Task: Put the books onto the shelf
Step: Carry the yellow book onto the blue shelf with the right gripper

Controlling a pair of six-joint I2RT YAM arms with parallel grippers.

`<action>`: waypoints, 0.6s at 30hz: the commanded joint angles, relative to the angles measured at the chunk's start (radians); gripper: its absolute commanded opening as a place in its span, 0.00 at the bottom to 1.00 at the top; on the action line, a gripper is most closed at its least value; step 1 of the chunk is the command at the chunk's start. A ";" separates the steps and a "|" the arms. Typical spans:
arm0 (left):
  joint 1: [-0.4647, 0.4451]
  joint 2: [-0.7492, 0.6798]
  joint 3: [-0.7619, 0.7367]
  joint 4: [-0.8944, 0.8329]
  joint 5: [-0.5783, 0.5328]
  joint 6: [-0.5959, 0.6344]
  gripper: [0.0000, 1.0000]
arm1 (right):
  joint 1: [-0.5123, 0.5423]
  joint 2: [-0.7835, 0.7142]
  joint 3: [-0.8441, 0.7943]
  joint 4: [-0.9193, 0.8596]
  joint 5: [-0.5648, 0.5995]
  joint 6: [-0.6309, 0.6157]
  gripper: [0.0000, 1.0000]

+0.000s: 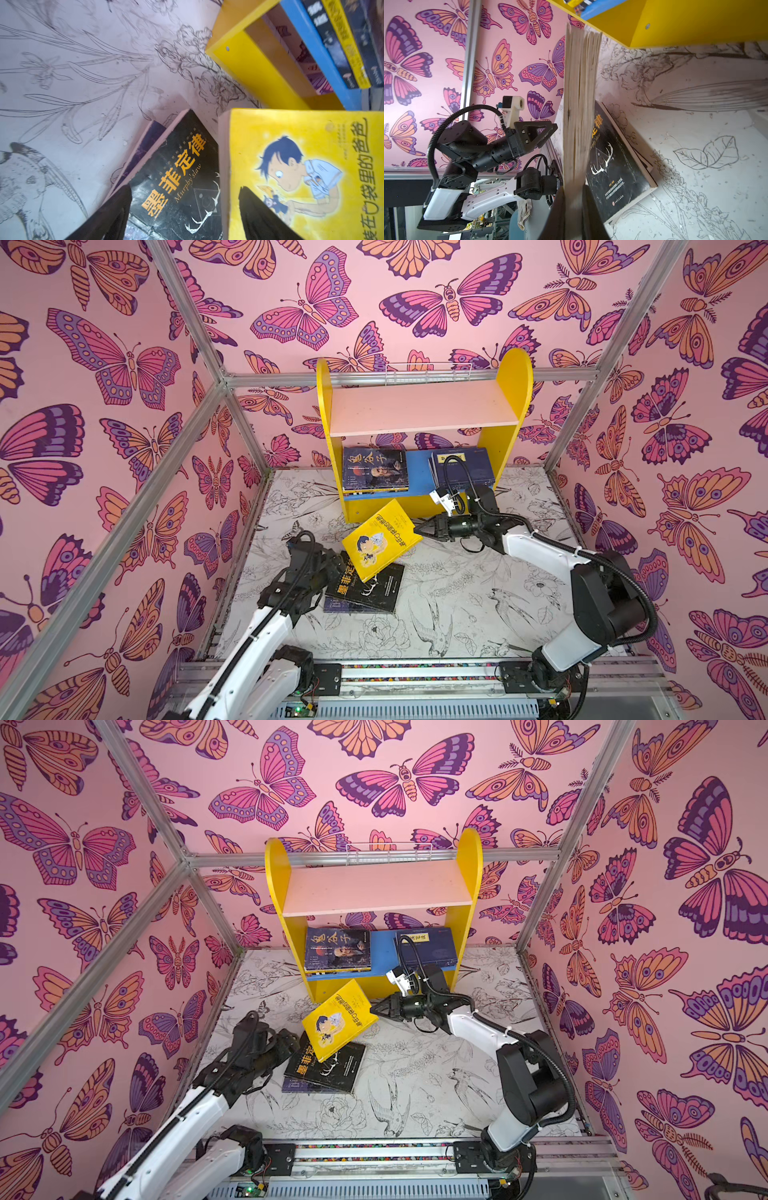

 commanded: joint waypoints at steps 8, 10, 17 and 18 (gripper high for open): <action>0.031 -0.022 -0.089 -0.079 -0.014 -0.079 0.82 | -0.074 -0.091 0.006 0.463 0.000 0.296 0.00; 0.030 -0.015 -0.095 -0.076 -0.010 -0.076 0.81 | -0.092 -0.079 0.017 0.540 0.030 0.350 0.00; 0.029 -0.002 -0.110 -0.059 0.019 -0.055 0.81 | -0.129 0.076 0.101 0.701 0.190 0.486 0.00; 0.031 -0.003 -0.113 -0.058 0.021 -0.055 0.80 | -0.129 0.100 0.122 0.694 0.205 0.482 0.00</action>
